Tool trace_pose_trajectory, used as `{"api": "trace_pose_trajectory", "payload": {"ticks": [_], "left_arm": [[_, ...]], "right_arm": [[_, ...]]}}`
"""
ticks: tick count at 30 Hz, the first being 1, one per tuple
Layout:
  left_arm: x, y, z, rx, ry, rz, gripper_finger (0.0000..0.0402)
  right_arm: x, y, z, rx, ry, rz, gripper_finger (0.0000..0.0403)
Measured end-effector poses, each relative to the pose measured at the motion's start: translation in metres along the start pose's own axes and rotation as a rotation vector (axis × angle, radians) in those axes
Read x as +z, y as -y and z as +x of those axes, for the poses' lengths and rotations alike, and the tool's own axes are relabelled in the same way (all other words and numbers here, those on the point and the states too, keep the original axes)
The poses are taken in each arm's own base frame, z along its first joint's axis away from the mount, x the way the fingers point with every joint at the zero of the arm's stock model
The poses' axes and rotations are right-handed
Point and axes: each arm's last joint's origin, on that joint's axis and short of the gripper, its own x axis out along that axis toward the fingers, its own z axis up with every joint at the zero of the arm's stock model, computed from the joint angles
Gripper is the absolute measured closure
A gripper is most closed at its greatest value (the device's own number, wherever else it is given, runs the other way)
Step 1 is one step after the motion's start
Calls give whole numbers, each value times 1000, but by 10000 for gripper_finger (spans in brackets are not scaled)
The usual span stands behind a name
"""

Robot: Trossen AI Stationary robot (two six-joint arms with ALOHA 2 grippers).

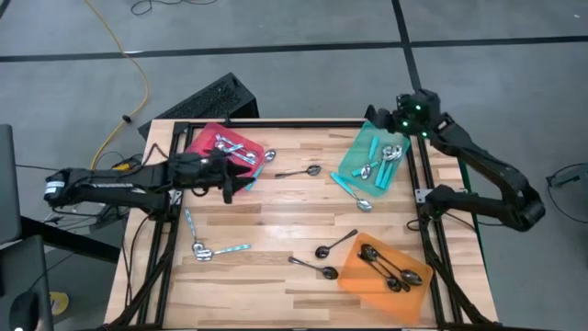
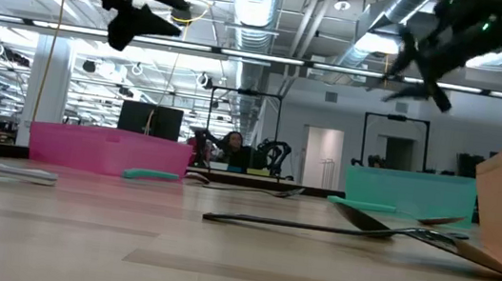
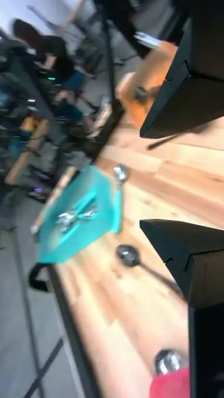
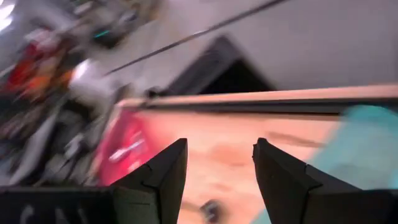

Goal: Sort silverware by color (type)
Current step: Put the black spoon into the orange bin

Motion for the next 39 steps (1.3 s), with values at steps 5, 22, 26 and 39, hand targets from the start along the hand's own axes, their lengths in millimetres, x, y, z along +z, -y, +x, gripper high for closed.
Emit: {"api": "trace_pose_trajectory", "payload": {"ticks": [5, 22, 26, 39], "left_arm": [[5, 15, 27, -17, -150, 100, 194], [17, 37, 148, 51, -455, 423, 194], [14, 19, 179, 91, -544, 434, 194], [3, -52, 222, 253, -708, 398, 194]], "right_arm": [[-6, -27, -29, 190, -9, -86, 198], [-41, -54, -62, 371, -143, -186, 198], [-45, -58, -62, 393, -169, -197, 198], [-59, -68, -65, 462, -249, -227, 198]]}}
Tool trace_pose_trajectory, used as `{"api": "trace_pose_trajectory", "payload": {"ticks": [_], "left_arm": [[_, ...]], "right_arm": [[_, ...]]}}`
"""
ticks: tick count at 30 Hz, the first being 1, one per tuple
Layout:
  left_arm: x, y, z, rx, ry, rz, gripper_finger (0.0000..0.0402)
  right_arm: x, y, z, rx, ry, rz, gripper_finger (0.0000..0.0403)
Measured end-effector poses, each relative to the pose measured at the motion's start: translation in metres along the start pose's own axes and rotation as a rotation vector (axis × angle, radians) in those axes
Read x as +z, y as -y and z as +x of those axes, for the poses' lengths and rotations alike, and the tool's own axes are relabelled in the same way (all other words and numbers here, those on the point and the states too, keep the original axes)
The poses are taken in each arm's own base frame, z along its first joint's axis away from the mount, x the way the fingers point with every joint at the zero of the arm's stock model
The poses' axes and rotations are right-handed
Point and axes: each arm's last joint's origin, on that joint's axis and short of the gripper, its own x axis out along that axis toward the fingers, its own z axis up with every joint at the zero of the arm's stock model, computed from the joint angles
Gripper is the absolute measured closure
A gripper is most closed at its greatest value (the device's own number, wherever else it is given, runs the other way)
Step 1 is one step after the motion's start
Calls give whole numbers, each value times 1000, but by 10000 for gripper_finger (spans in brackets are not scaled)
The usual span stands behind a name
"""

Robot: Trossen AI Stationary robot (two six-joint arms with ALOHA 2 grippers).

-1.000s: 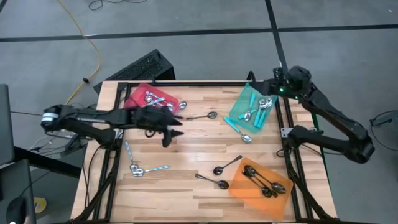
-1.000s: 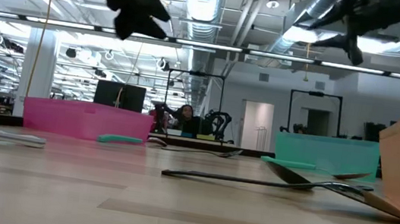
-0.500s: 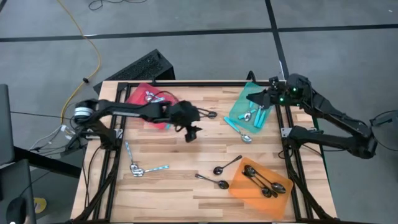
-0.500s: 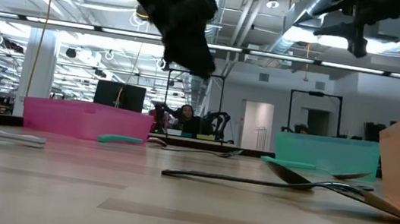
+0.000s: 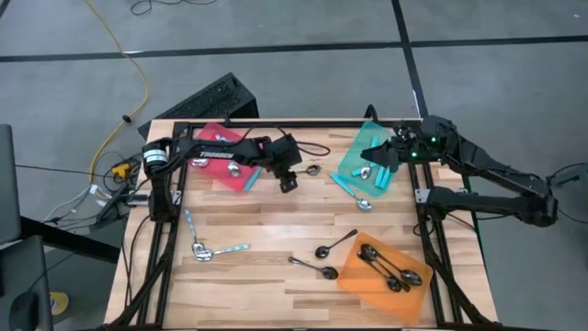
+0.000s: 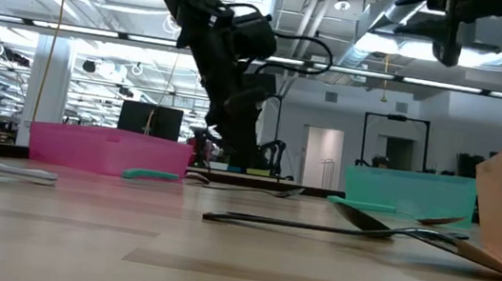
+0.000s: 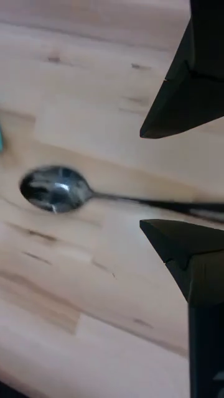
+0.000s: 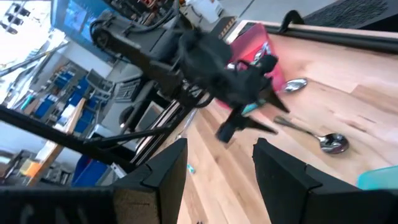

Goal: Sort silverware by color (type)
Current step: Put the black spoon into the orange bin

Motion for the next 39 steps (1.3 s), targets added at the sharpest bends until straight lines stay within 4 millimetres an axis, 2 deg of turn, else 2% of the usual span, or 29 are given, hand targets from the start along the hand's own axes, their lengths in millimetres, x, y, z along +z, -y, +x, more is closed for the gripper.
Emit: {"api": "trace_pose_trajectory", "payload": {"ticks": [5, 16, 26, 33, 39], "left_arm": [[0, -8, 4, 2, 3, 20, 194], [-8, -3, 40, 1, -18, 63, 194], [-13, -16, 51, 12, -39, 60, 199], [-19, -6, 63, 32, -90, 139, 264], [-21, -4, 65, 30, -103, 149, 365]], "right_arm": [[-3, -3, 1, -1, -4, -8, 198], [-4, -5, 2, 10, -15, -18, 198], [-4, -5, 2, 10, -16, -14, 198], [-4, -5, 2, 10, -16, -13, 198], [-4, -4, 2, 9, -15, -13, 198]]}}
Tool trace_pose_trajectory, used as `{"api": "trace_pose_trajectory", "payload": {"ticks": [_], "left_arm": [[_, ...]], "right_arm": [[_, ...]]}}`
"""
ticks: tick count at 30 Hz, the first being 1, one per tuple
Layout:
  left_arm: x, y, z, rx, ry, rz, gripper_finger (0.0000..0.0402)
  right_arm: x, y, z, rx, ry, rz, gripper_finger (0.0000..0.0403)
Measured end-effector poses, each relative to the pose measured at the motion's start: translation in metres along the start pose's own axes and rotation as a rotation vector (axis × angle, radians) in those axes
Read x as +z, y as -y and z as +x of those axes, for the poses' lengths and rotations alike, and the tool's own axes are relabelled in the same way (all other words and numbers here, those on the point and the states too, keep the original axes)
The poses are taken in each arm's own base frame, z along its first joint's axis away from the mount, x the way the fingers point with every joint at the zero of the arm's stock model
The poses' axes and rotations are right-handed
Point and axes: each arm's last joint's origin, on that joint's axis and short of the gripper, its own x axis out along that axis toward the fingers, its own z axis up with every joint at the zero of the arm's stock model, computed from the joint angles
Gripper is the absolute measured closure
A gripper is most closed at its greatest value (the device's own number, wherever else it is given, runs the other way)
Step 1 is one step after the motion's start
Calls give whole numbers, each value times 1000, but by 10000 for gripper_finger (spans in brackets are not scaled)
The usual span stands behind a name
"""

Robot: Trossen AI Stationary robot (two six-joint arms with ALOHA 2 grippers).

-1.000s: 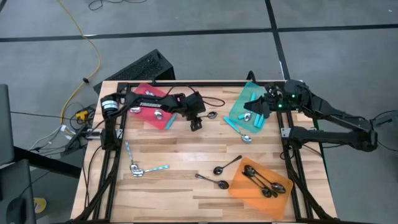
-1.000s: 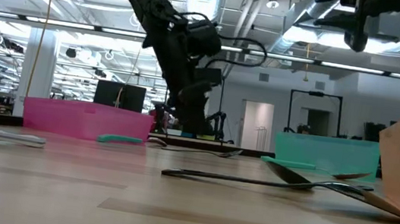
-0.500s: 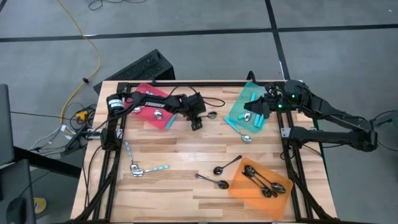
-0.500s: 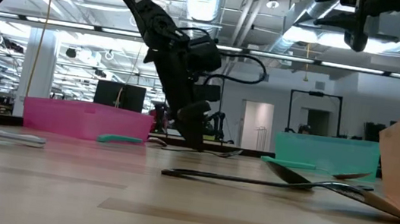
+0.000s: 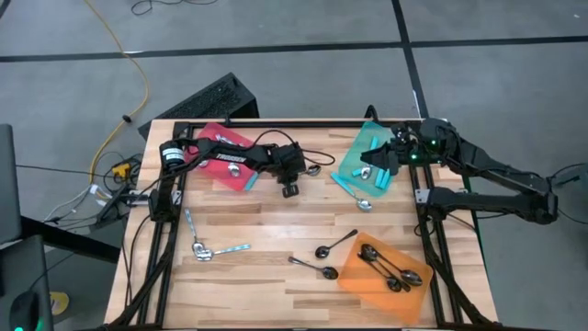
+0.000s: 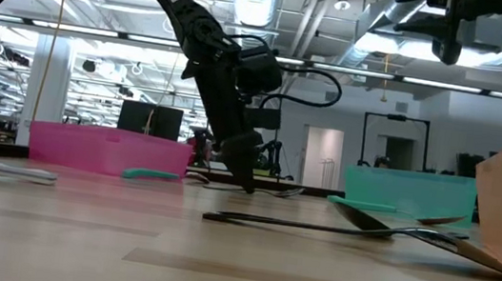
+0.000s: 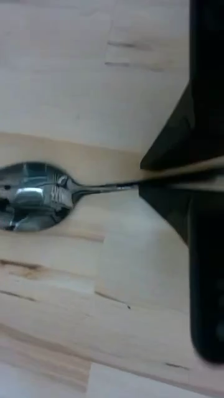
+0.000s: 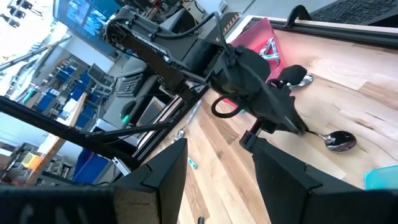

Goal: Sort silverware by color (type)
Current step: Put the black spoon into the orange bin

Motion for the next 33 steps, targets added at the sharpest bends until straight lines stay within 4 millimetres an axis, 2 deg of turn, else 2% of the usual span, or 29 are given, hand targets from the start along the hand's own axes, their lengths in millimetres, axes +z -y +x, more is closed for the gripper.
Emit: {"api": "trace_pose_trajectory", "payload": {"ticks": [2, 9, 17, 26, 29, 33], "left_arm": [[0, 0, 0, -1, -3, 3, 391], [0, 1, 0, -41, 2, -72, 399], [7, -1, -23, -87, 68, -176, 401], [33, -7, -102, -79, 331, -239, 401], [35, -9, -135, -69, 443, -244, 401], [30, -9, -167, -83, 604, -261, 401]], "right_arm": [[0, 0, 0, -5, 4, 0, 198], [0, 0, 0, -12, 10, -3, 198], [1, 0, -1, -6, 21, -11, 198], [2, -1, -1, -11, 42, -51, 198], [6, -7, 0, 35, 93, -126, 198], [12, -19, -1, 131, 183, -264, 198]]}}
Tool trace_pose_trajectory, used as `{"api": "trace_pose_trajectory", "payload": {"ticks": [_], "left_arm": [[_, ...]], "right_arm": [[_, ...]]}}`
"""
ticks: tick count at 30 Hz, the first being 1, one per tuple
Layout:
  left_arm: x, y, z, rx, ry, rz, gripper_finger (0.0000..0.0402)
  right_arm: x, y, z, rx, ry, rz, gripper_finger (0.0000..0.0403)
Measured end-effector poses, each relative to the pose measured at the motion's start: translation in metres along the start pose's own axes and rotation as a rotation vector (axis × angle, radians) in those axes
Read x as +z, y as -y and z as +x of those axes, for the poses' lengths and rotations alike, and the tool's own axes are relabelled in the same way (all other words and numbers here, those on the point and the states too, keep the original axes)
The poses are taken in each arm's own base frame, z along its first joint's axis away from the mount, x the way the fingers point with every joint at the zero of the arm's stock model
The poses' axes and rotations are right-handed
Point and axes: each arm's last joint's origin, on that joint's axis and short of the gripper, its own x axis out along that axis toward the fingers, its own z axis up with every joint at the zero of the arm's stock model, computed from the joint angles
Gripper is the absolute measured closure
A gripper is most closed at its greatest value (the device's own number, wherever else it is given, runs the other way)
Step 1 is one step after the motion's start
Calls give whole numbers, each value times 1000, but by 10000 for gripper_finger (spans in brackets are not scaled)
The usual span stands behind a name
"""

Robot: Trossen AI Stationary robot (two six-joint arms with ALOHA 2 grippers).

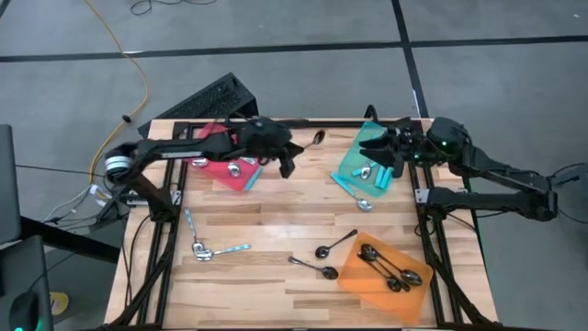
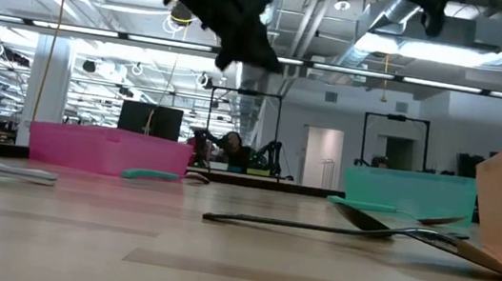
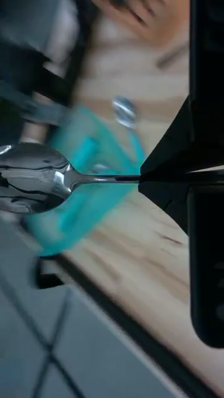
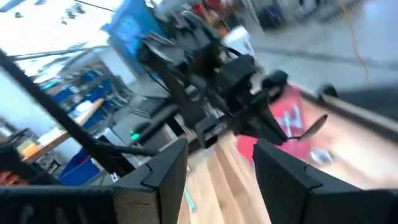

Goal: Sort silverware by color (type)
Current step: Put the black spoon into the orange bin

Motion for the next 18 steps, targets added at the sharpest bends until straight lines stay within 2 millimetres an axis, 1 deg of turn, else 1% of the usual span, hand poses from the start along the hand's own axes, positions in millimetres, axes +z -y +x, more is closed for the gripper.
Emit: {"api": "trace_pose_trajectory", "payload": {"ticks": [4, 7, 9, 11, 13, 16, 18], "left_arm": [[9, 5, -36, -121, 217, -54, 401], [2, 11, -57, -223, 316, -90, 401], [-6, 16, -68, -239, 361, -111, 401], [-11, 22, -79, -191, 401, -120, 401], [-20, 28, -85, -100, 395, -98, 401], [-29, 39, -86, 50, 379, -42, 401], [-32, 47, -87, 129, 378, 10, 401]], "right_arm": [[7, -8, 1, 68, 78, -86, 198], [8, -11, 6, 96, 99, -120, 198], [7, -9, 12, 55, 105, -94, 198], [3, -7, 21, -3, 102, -67, 198], [-2, -4, 32, -27, 75, -63, 200], [-12, -1, 50, -81, 38, -37, 204], [-19, 2, 62, -143, 31, -2, 204]]}}
